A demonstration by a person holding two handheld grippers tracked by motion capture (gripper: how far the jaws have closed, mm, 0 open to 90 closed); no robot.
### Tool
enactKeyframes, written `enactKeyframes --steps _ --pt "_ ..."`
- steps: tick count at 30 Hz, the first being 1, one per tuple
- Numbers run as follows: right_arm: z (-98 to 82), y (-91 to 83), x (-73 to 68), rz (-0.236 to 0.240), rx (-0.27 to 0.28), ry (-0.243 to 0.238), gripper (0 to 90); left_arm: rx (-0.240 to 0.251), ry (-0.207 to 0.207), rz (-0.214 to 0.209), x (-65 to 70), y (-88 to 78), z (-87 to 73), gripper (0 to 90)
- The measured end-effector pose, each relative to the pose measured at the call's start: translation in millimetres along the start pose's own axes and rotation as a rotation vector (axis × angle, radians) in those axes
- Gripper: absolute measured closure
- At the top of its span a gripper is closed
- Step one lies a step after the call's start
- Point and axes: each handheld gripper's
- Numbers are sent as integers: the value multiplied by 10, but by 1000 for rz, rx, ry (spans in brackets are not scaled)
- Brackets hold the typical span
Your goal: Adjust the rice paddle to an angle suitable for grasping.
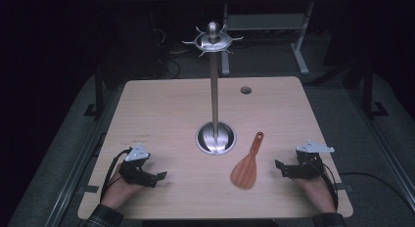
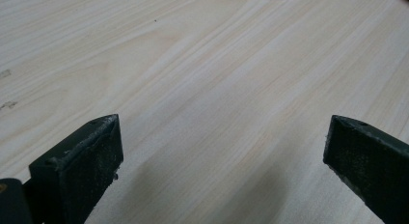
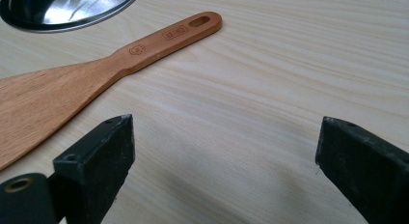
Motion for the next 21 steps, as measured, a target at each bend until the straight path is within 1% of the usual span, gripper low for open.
enactKeyframes --steps 2,5,6,7,8,9,10,11,12,13,14,15,16,17,18,20,21 --pt "-5 6 5 2 -4 -1 79 1 -8 1 -3 -1 2 0" --pt "-7 5 7 6 -4 -3 104 -2 -8 1 0 -2 7 0" --pt "3 7 8 7 -3 -6 137 -2 2 5 -3 -5 13 0" --pt "3 7 8 7 -3 -6 137 -2 2 5 -3 -5 13 0" --pt "13 19 11 18 -4 -11 171 1 -9 8 3 -4 19 0" --pt "13 19 11 18 -4 -11 171 1 -9 8 3 -4 19 0" --pt "29 37 21 29 -11 -17 208 -1 -5 12 0 -9 19 0" --pt "29 37 21 29 -11 -17 208 -1 -5 12 0 -9 19 0" --pt "48 51 25 40 -16 -18 237 0 -7 13 1 -16 10 0" --pt "48 51 25 40 -16 -18 237 0 -7 13 1 -16 10 0" --pt "61 48 17 48 -11 -15 288 2 -7 15 2 -23 2 0" --pt "61 48 17 48 -11 -15 288 2 -7 15 2 -23 2 0" --pt "88 50 5 51 -17 -17 321 1 2 20 3 -30 -8 0" --pt "88 50 5 51 -17 -17 321 1 2 20 3 -30 -8 0" --pt "123 45 -12 47 -5 -24 379 2 5 17 -2 -38 -14 0" --pt "138 45 -20 42 2 -29 389 4 13 19 -7 -41 -12 0" --pt "149 46 -28 41 4 -29 409 10 9 18 0 -41 -12 0"
Point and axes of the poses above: each handheld gripper's, and its own axes: y roughly forward along the jaws, z roughly out of its top, x roughly to its right, and after that the axes turned 8 degrees about -x, right-handed
